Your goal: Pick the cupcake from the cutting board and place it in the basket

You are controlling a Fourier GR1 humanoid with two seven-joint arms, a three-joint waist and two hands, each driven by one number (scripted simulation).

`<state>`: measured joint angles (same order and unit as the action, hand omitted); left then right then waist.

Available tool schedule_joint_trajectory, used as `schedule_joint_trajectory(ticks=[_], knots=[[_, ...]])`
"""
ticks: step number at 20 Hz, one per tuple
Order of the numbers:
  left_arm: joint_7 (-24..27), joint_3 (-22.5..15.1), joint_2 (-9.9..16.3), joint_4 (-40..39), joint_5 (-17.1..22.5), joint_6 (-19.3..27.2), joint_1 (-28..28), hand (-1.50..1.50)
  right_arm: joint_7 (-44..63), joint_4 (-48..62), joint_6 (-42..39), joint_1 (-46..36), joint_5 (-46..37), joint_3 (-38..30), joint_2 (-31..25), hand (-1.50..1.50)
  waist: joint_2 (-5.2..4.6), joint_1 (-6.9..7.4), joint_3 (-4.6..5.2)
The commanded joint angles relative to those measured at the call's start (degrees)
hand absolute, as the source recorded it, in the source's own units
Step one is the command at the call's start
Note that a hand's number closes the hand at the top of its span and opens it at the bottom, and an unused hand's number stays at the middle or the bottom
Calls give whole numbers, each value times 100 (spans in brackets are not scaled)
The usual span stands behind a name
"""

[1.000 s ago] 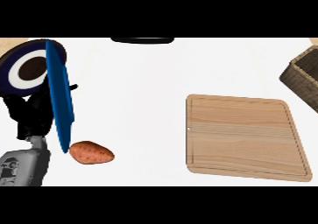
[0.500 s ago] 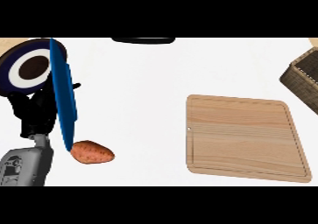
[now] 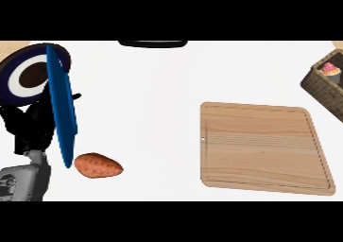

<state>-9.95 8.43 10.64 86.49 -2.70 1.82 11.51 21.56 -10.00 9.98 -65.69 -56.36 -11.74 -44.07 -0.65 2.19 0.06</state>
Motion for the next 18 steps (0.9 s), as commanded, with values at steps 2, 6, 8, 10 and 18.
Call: schedule_joint_trajectory(ticks=[2, 6, 8, 10, 18], knots=[[126, -29, -72, -5, 5, -4, -123, 0, 55, -293, 850, -18, 503, -534, 151, -150, -3, -15, -17], [191, -2, -42, -83, -111, 93, -106, 0, 194, -480, 994, -242, 960, -1021, -177, -150, 22, -98, -11], [-87, -48, -96, 108, -71, 118, -91, 0, 70, -502, 1135, -6, 1102, -1177, -347, -150, 26, -97, -15], [45, 105, 43, -226, -25, 68, 200, 0, 35, -598, 1125, 114, 1325, -1373, -435, -150, 36, -196, -11], [190, 229, 41, -136, 7, 92, -223, 0, -216, -1479, 446, 1065, 2364, -2092, -861, -150, 127, -404, 1]])
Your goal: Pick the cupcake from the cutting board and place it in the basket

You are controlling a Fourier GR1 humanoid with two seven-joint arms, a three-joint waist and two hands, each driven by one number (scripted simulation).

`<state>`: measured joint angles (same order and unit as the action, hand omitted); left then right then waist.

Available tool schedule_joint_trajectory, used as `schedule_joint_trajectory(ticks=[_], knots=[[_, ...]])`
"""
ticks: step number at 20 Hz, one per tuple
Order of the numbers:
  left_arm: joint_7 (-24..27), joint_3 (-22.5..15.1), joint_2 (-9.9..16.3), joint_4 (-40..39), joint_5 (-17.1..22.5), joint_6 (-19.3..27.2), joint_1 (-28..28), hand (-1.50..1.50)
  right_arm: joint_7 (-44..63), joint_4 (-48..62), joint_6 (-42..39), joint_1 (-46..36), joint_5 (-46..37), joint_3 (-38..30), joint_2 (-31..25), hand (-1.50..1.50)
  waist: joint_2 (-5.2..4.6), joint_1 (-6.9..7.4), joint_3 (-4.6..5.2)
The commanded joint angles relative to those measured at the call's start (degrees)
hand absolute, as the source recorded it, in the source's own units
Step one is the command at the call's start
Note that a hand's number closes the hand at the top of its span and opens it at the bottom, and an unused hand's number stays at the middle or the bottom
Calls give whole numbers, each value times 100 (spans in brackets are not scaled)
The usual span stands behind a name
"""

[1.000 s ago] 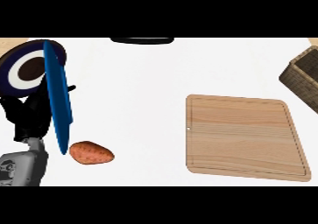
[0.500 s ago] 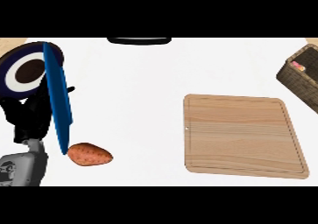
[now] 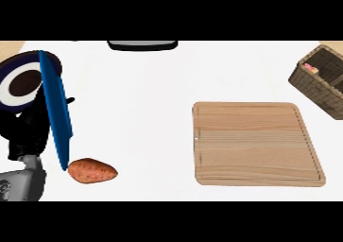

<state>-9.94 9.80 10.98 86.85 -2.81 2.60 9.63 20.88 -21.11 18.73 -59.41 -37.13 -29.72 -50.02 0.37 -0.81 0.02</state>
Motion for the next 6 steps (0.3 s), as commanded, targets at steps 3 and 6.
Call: schedule_joint_trajectory(ticks=[3, 6], knots=[[-22, 133, 96, 218, 117, -96, -295, 0, -441, -914, -714, 1193, 794, -455, -260, -150, 39, -80, 4], [-117, 164, 129, -76, 45, -2, 79, 0, -359, -1691, -936, 1682, 1181, -619, -93, -150, 33, -117, 7]])
